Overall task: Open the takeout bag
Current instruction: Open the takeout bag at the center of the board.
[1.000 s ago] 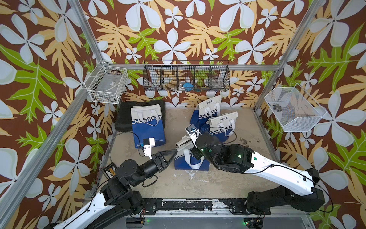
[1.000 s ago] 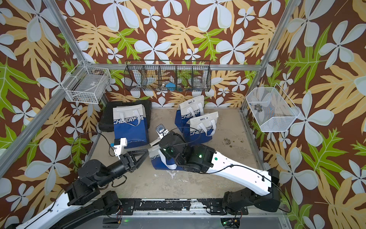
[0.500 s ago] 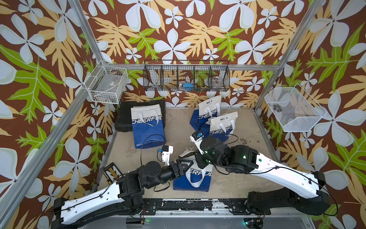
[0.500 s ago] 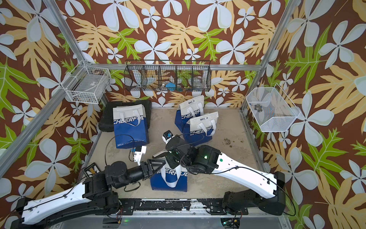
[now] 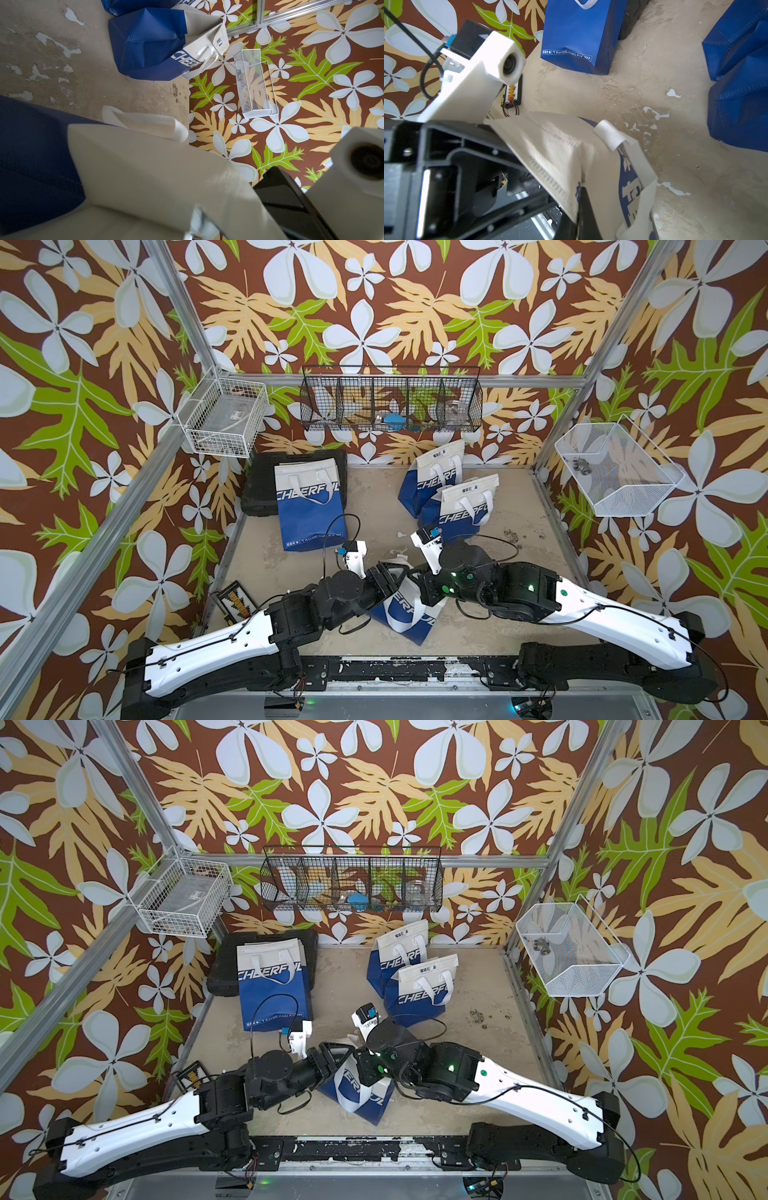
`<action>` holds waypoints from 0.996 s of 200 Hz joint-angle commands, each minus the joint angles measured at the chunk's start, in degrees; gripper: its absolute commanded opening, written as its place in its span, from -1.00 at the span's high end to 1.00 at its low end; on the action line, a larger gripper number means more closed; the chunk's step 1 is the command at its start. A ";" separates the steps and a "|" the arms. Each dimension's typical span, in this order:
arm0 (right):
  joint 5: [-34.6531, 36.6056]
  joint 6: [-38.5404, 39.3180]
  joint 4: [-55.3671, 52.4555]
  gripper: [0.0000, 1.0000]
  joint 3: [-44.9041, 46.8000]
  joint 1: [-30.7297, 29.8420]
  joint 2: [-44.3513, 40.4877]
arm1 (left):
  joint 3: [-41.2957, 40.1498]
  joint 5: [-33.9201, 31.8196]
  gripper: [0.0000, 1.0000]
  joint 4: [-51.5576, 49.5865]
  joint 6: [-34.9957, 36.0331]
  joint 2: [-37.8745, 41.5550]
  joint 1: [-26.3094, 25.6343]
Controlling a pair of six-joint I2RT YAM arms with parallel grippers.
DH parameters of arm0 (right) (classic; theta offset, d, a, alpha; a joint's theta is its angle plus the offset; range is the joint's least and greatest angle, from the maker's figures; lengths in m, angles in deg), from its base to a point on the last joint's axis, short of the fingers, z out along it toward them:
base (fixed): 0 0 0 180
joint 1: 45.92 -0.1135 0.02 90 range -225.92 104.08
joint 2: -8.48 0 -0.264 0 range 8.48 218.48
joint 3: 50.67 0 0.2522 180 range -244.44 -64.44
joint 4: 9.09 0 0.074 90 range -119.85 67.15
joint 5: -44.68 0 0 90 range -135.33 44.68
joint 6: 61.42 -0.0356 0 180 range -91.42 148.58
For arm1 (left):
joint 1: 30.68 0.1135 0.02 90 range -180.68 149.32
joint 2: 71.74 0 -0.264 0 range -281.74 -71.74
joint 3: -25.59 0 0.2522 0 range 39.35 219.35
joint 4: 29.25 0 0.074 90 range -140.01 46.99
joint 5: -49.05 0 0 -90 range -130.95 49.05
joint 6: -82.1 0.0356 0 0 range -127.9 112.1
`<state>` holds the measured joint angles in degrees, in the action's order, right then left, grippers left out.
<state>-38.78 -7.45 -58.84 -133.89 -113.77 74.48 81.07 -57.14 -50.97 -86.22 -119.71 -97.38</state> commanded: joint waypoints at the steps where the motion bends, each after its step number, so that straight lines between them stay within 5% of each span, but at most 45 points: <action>1: -2.65 -1.19 6.08 1.00 -0.84 -1.24 0.09 | 0.04 -4.51 -0.36 -3.56 -0.18 -0.20 0.08; 95: -0.73 -1.50 4.88 1.00 -0.63 -3.60 -0.41 | 0.99 -5.08 -0.32 3.83 3.10 -7.07 0.78; 111: -0.30 -1.28 4.20 1.00 -0.20 -3.60 -0.61 | 2.37 -3.93 -0.12 3.74 4.17 -8.90 0.80; 137: 3.00 -0.45 1.59 1.00 -1.54 -3.62 -0.76 | 3.08 -2.84 1.00 2.94 4.14 -11.04 0.86; 182: 28.06 3.77 -16.12 1.00 -9.84 1.88 2.20 | 4.86 -6.32 1.00 -6.00 7.16 -9.03 0.81; 199: 31.31 7.03 -17.27 1.00 -13.05 4.71 2.63 | 6.49 -9.10 1.00 -10.38 8.35 -8.03 0.84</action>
<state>-23.81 -5.68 -71.80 -143.15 -111.89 76.75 85.90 -62.51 -51.21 -81.31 -128.91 -96.64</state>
